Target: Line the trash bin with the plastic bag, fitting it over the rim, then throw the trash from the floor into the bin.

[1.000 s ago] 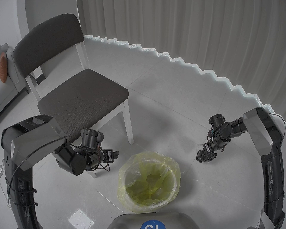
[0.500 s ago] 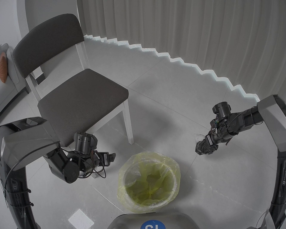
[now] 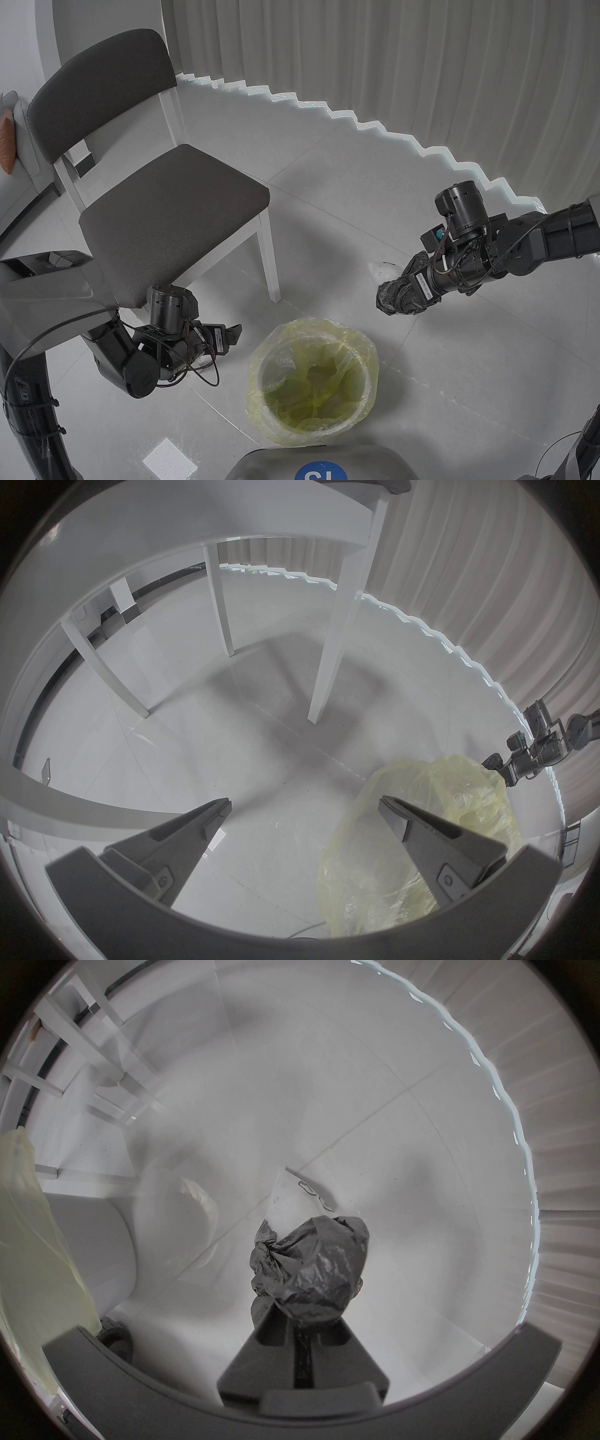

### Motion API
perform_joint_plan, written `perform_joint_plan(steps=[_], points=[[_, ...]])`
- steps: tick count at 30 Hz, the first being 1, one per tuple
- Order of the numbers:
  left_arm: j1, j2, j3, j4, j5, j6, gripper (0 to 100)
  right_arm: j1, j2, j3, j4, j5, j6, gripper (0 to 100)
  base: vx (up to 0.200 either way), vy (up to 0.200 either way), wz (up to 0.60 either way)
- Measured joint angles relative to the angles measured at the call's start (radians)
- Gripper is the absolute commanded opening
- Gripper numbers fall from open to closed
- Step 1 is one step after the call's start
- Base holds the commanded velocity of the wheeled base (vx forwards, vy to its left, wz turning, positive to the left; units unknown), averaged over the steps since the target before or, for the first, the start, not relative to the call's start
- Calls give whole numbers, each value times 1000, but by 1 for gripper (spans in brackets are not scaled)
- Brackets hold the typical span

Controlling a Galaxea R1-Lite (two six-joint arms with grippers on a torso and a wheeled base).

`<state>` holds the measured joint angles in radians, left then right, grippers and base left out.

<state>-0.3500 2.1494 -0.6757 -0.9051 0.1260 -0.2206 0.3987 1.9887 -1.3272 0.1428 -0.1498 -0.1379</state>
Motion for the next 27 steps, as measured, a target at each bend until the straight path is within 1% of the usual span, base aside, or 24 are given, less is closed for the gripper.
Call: perform_joint_plan(steps=[10,19,27], points=[[-7,-9,46,-20,0,0,100,112,-46,32,0,-8,5,0,0,0,0],[0,-9,87,-89,0,0,100,211,-46,54,2,-10,9,0,0,0,0],[-6,-11,104,-111,-1,-1,100,277,-43,112,0,-10,7,0,0,0,0]])
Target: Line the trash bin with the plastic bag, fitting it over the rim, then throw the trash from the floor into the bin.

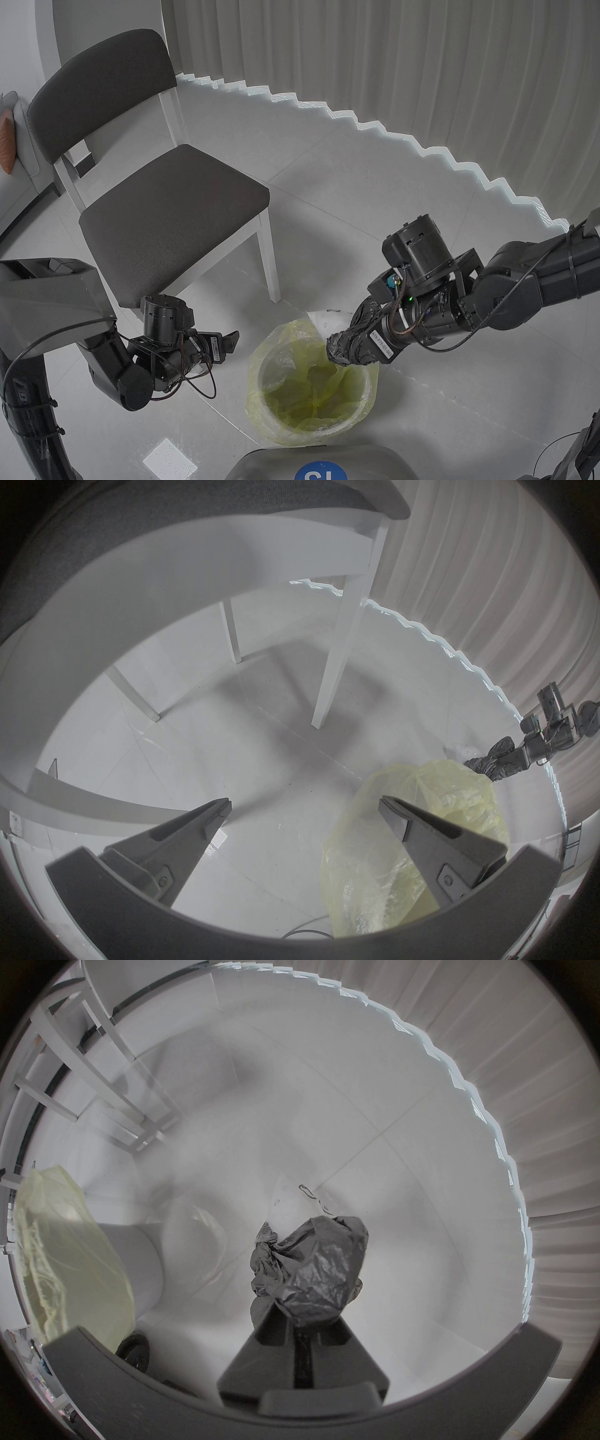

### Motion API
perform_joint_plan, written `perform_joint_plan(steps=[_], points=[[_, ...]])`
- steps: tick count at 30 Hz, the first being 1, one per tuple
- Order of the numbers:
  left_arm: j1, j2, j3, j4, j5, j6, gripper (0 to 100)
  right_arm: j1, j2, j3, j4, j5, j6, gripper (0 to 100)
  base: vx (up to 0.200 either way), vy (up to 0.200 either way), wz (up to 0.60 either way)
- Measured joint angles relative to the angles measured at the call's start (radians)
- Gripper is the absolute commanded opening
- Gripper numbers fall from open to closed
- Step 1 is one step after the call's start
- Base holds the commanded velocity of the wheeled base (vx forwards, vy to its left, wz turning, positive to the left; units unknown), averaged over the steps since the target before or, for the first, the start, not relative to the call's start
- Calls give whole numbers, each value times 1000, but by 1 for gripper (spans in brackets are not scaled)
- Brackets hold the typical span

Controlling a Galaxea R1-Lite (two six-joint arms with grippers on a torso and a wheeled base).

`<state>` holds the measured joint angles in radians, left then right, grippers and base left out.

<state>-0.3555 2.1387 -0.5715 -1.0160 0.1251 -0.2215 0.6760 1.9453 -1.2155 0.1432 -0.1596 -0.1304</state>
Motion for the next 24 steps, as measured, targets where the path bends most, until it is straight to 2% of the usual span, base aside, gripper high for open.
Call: perform_joint_plan(steps=[9,24], points=[[-3,1,11,-11,-6,-1,100,66,43,41,-1,-6,-6,0,0,0,0],[0,20,12,-59,-14,-1,100,110,167,32,-7,-7,-9,0,0,0,0]])
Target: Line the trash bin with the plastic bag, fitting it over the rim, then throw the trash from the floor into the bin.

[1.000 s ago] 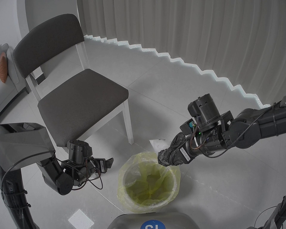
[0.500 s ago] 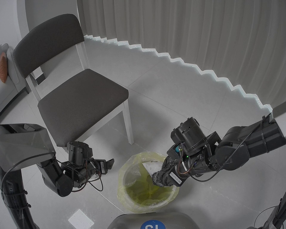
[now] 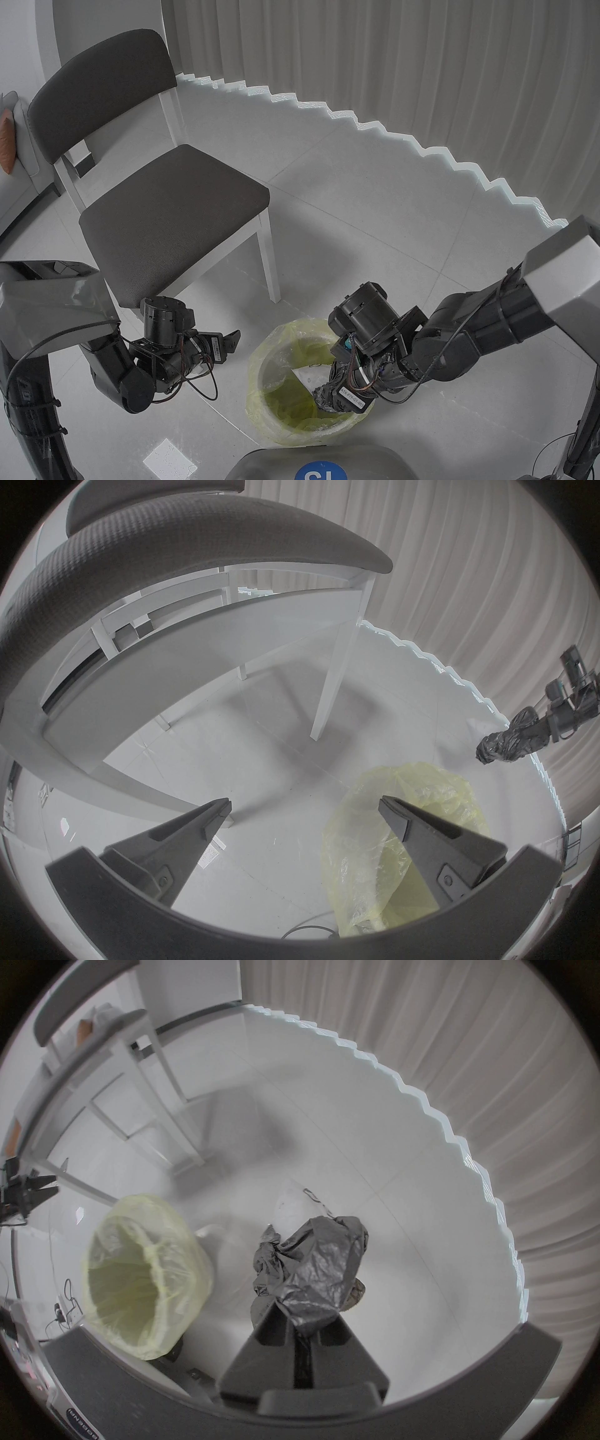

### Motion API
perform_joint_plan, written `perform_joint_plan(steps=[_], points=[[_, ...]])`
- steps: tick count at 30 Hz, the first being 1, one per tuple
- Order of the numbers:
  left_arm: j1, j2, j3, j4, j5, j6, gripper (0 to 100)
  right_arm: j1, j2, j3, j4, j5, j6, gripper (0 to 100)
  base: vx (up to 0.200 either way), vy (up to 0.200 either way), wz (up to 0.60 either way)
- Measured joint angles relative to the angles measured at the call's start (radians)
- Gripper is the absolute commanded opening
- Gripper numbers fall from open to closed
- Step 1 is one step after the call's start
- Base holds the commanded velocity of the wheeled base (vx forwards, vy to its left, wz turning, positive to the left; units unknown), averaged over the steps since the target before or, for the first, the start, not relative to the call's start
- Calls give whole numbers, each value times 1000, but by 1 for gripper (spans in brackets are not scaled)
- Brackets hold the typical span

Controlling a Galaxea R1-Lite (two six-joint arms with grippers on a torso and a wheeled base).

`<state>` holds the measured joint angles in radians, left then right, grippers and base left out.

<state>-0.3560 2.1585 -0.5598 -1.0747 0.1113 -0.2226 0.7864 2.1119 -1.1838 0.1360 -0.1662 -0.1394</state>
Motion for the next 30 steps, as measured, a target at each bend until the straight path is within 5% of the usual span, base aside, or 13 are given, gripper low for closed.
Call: perform_joint_plan(steps=[30], points=[[2,77,-18,-45,-15,1,100,-21,290,-298,0,2,-36,0,0,0,0]])
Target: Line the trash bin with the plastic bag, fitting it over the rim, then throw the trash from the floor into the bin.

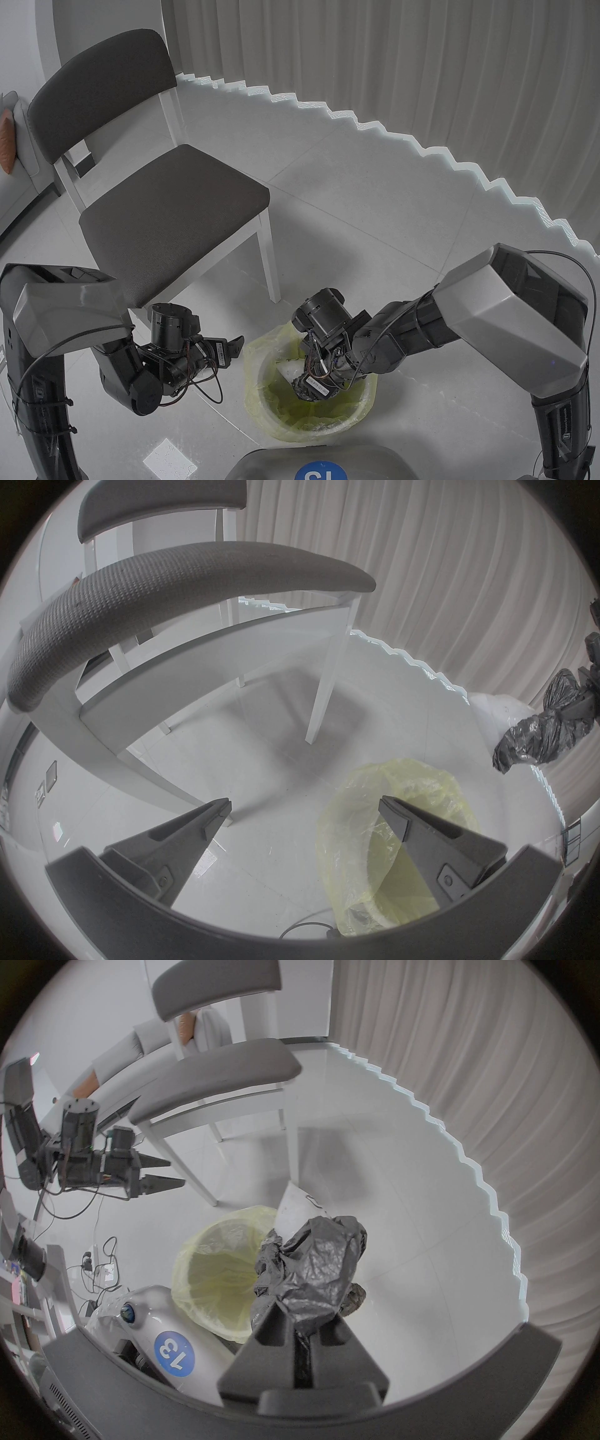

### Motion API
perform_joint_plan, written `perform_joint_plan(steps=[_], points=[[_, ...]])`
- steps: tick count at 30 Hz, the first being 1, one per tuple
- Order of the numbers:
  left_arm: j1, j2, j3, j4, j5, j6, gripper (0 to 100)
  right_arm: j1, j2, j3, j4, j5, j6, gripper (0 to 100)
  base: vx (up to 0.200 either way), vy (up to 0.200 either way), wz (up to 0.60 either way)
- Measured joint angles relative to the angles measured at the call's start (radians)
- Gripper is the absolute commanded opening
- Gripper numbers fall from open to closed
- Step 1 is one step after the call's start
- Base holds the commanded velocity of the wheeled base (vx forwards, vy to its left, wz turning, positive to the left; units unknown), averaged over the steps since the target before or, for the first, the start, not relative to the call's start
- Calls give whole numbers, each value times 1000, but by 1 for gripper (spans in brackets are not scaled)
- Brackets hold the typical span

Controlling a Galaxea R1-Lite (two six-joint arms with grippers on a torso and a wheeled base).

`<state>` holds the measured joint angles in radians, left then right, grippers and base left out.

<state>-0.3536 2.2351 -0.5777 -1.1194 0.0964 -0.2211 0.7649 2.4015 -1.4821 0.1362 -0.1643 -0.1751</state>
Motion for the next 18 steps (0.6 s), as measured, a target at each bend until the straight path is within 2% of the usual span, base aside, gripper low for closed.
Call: perform_joint_plan(steps=[7,18], points=[[-3,6,-1,0,1,-1,100,-8,16,-14,-16,0,21,0,0,0,0],[-6,11,-4,0,1,-1,100,-29,24,59,-18,1,7,0,0,0,0]])
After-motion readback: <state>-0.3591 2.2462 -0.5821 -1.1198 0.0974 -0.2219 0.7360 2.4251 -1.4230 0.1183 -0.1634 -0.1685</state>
